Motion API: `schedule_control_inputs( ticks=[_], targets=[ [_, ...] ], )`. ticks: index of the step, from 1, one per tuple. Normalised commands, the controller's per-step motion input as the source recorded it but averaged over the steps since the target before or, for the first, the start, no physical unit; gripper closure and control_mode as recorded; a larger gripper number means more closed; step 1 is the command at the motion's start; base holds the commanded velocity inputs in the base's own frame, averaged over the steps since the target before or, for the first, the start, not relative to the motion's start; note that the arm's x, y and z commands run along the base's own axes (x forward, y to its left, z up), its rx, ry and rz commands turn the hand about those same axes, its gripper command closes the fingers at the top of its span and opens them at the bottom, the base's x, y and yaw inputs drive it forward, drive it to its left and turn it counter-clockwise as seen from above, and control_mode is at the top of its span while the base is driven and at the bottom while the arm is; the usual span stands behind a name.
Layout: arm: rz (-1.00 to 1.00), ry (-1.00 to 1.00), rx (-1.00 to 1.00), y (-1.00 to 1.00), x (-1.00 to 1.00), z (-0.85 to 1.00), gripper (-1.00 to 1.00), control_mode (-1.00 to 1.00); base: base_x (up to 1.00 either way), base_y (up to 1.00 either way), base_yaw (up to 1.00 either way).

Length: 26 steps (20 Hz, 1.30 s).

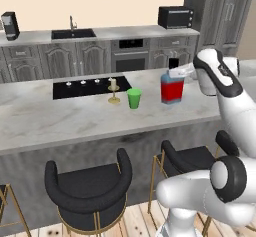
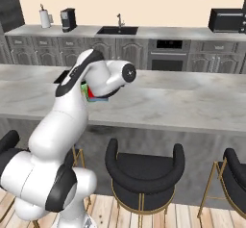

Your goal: Open the cabinet directly in front. Then move the liquor and the cup to the dining counter with the candle on it.

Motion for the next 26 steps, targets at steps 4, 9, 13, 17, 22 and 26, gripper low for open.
schedule_control_inputs(
  ticks=[4,9,13,17,22,26],
  targets=[
    [0.0,-0.01,0.0,-0.16,0.44,-0.38,1.0,-1.0,0.0,0.0,0.0],
    [-0.01,-0.03,0.0,0.0,0.3,-0.25,1.0,-1.0,0.0,0.0,0.0],
    [-0.01,0.0,0.0,0.0,0.21,-0.13,1.0,-1.0,0.0,0.0,0.0],
    [-0.01,0.0,0.0,0.01,0.29,-0.09,1.0,-1.0,0.0,0.0,0.0],
    [0.0,0.0,0.0,0.01,0.38,-0.19,1.0,-1.0,0.0,0.0,0.0],
    [0.0,0.0,0.0,0.0,0.41,-0.31,1.0,-1.0,0.0,0.0,0.0]
  ],
)
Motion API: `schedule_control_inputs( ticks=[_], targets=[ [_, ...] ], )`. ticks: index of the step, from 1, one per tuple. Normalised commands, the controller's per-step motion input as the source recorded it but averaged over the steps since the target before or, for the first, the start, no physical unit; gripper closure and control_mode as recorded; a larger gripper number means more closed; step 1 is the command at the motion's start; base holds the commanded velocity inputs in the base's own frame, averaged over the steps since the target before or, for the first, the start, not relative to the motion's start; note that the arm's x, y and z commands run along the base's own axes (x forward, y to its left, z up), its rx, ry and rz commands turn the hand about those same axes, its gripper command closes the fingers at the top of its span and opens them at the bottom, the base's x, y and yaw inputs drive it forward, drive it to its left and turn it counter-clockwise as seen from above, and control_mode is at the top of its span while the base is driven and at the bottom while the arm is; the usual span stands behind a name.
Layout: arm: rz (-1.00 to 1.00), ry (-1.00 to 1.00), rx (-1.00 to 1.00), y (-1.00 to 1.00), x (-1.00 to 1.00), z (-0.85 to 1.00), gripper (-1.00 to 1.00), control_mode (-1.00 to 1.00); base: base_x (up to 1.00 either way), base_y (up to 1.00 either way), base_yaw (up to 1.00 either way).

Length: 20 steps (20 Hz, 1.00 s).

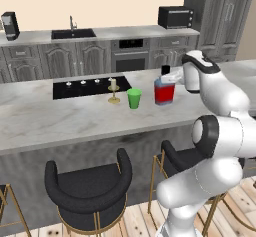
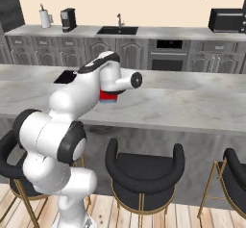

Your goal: Open the cabinet directly in front. Then move the liquor and the cup to the dining counter with the candle on it.

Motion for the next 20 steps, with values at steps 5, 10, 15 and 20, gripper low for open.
schedule_control_inputs(
  ticks=[5,10,15,20],
  targets=[
    [0.0,0.0,0.0,0.0,0.47,-0.29,1.0,-1.0,0.0,0.0,0.0],
    [0.0,0.0,0.0,0.02,0.54,-0.18,1.0,-1.0,0.0,0.0,0.0],
    [0.0,0.0,0.0,0.0,0.52,-0.24,1.0,-1.0,0.0,0.0,0.0],
    [0.0,0.0,0.0,0.0,0.45,-0.28,1.0,-1.0,0.0,0.0,0.0]
  ],
)
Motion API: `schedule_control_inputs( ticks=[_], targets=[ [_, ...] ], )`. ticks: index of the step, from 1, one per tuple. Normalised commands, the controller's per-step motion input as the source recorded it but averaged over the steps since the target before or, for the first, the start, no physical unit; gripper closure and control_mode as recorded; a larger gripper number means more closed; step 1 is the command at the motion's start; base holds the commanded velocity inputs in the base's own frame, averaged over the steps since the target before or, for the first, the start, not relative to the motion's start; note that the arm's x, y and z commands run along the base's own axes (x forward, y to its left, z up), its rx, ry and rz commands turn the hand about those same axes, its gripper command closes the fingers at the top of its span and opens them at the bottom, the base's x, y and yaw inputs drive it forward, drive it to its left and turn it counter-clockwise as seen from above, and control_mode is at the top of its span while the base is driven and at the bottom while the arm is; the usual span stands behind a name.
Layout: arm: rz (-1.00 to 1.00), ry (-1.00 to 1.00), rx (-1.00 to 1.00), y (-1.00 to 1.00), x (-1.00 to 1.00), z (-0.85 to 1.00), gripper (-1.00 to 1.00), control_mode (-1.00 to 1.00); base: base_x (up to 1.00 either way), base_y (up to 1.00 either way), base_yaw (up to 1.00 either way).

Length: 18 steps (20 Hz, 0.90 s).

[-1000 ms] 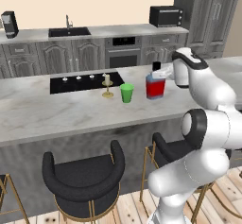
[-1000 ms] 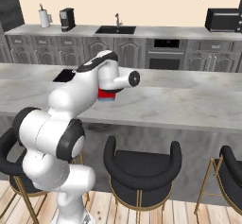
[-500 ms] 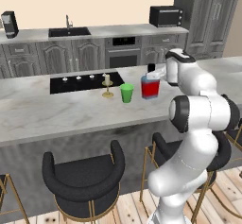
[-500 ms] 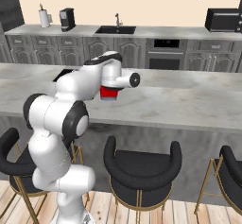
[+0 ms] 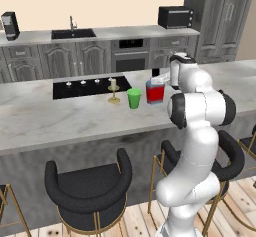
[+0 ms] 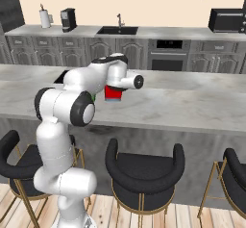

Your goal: Open the cabinet directly in front. Then move the liquor and the cup to the dining counter with the candle on it.

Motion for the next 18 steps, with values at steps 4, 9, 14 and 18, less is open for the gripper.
schedule_control_inputs(
  ticks=[4,9,14,18],
  targets=[
    [0.0,0.0,0.0,0.0,0.47,-0.29,1.0,-1.0,0.0,0.0,0.0],
    [0.0,-0.02,0.0,0.0,0.38,-0.35,1.0,-1.0,0.0,0.0,0.0],
    [0.0,-0.1,0.0,-0.1,-0.01,-0.32,1.0,-1.0,0.0,0.0,0.0],
    [0.0,-0.22,0.02,-0.12,-0.28,-0.31,1.0,-1.0,0.0,0.0,0.0]
  ],
)
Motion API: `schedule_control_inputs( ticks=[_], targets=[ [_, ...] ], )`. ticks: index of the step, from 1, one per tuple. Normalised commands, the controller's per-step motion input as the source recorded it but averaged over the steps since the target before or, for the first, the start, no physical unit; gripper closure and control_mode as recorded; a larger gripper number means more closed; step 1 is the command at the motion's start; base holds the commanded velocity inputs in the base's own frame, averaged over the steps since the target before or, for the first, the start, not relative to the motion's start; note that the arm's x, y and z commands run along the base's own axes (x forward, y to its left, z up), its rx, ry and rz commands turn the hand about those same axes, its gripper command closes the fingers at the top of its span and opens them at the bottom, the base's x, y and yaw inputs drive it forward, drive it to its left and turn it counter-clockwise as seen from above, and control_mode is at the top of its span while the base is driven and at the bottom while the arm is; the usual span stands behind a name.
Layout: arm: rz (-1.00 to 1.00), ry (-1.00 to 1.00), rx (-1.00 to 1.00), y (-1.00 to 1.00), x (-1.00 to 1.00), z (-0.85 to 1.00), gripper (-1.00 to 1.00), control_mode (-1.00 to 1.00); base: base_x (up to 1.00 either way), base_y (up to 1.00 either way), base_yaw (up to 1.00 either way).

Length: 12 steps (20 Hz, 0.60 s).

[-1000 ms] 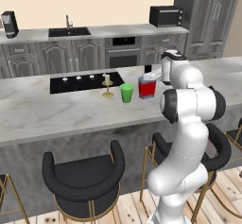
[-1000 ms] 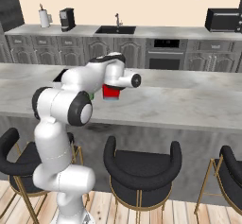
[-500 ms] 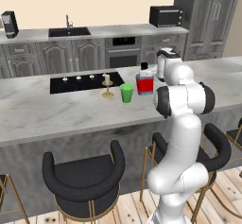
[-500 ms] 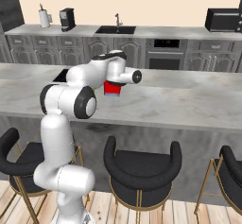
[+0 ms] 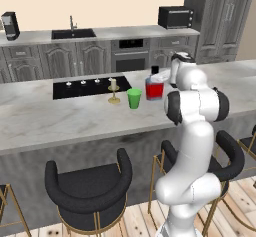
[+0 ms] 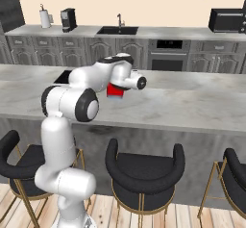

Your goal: Open the cabinet directly in front. Then move the liquor and the cup to the dining counter with the candle on it.

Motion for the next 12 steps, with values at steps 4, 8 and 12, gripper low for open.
schedule_control_inputs(
  ticks=[4,8,12],
  targets=[
    [0.0,-0.28,0.01,0.0,-0.36,-0.41,1.0,-1.0,0.0,0.0,0.0],
    [0.0,-0.24,0.0,0.01,-0.18,-0.48,-1.0,-1.0,0.0,0.0,0.0],
    [0.0,-0.04,0.0,0.0,-0.02,-0.13,-1.0,-1.0,0.0,0.0,0.0]
  ],
)
